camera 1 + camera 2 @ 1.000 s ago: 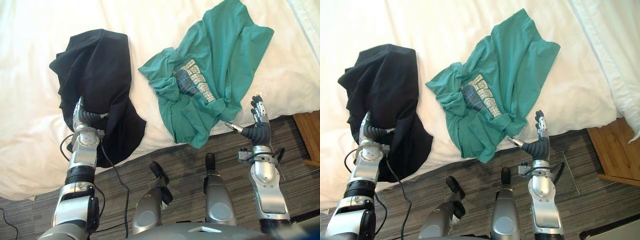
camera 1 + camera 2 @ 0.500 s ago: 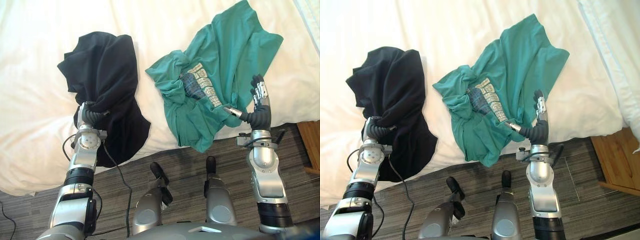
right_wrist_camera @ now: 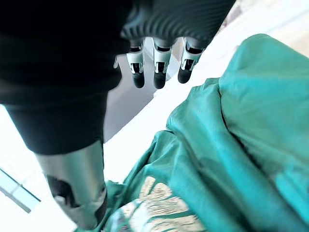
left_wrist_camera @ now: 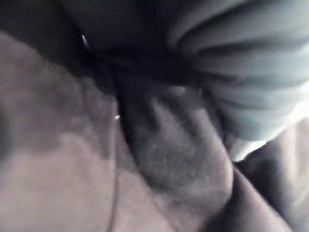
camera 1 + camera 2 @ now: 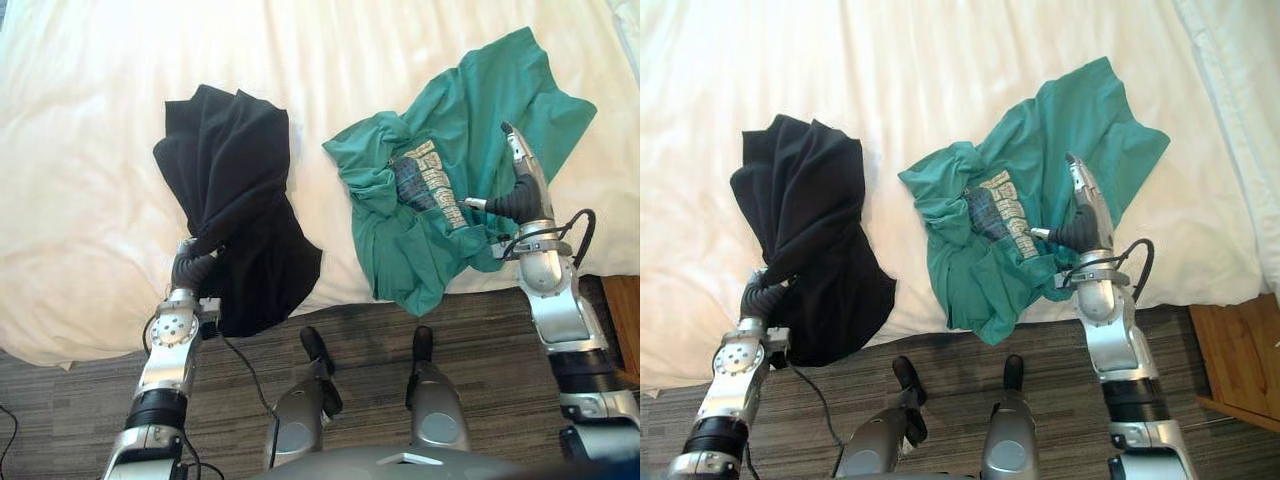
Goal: Tidy the bed and pick cloth on bed and put in laundry
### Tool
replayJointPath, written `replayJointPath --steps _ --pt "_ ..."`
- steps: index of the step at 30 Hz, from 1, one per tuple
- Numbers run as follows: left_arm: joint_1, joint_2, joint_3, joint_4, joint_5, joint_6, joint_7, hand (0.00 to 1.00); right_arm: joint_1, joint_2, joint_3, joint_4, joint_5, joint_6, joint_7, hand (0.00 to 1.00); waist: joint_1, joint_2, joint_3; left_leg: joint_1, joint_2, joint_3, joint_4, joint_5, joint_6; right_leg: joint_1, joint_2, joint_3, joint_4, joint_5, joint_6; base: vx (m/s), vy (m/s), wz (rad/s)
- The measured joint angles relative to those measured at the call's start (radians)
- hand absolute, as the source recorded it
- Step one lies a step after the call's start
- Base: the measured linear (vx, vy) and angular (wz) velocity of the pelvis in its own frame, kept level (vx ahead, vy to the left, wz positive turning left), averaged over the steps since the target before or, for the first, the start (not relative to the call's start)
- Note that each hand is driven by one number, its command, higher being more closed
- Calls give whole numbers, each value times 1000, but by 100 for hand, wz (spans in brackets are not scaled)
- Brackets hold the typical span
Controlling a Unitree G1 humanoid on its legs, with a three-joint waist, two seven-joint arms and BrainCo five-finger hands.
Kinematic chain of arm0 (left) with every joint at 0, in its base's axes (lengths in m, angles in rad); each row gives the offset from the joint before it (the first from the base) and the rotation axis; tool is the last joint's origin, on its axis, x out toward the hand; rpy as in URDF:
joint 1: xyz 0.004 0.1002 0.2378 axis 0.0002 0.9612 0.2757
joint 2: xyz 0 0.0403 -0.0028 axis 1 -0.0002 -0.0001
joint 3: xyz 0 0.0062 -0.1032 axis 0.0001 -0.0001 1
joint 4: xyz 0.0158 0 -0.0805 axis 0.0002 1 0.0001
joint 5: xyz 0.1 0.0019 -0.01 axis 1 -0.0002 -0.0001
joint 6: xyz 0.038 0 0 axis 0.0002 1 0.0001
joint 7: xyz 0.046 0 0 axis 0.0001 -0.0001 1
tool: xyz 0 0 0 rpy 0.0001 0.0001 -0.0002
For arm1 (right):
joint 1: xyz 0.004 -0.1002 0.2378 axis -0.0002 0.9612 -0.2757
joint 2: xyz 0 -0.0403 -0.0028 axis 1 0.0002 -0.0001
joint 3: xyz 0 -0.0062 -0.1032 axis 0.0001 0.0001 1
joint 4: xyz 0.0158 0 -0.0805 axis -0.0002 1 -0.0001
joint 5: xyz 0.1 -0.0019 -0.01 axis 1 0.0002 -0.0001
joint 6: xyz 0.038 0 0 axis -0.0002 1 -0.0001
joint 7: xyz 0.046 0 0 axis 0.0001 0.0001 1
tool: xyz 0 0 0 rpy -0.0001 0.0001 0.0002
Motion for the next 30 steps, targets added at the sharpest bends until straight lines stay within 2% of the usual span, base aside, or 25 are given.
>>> replayJointPath --steps 2,5,9,11,14,17,28,29,30 --pt "11 -5 0 -2 -30 0 -14 100 -18 -26 20 22 -34 2 4 0 0 8 2 -4 -6 -8 0 2 3 0 -1 -6 0 0 0 4 27 13" --pt "32 -42 -1 -8 -64 0 -35 100 -41 -76 43 78 -62 12 24 0 1 42 4 -27 -14 -28 0 10 11 -9 -8 -22 1 0 0 -1 29 19" --pt "83 -56 -20 -20 -88 6 -51 100 -69 -82 64 138 -67 16 47 0 4 76 21 -35 -17 -31 -1 15 15 -16 -10 -21 4 0 0 1 12 2" --pt "132 -76 -29 -15 -93 32 -66 100 -89 -83 93 173 -56 17 62 0 3 88 29 -37 -16 -32 -1 17 14 -18 -9 -21 5 0 -1 0 0 0" --pt "169 -78 -89 6 -94 69 -73 100 -110 -84 101 204 -27 20 69 0 10 91 32 -47 -15 -36 -2 21 14 -29 -7 -22 9 -2 -4 15 0 2" --pt "182 -81 -100 7 -103 84 -93 100 -141 -83 108 233 -8 20 73 0 14 91 38 -67 -14 -42 -1 31 14 -46 -7 -23 14 -2 -5 30 1 6" --pt "182 -79 -134 8 -128 88 -93 100 -248 -54 159 351 12 20 68 0 19 101 56 -73 -4 -48 -4 43 10 -71 -1 -14 50 -14 -23 2 0 -1" --pt "182 -79 -134 8 -131 88 -93 100 -260 -51 169 361 12 21 66 100 19 101 57 -76 -1 -48 -4 44 9 -77 2 -13 55 -15 -24 16 -14 -5" --pt "181 -79 -134 8 -134 88 -93 100 -263 -47 169 371 13 20 66 100 21 101 57 -80 3 -48 -4 45 6 -83 6 -13 58 -15 -25 18 -17 -4"
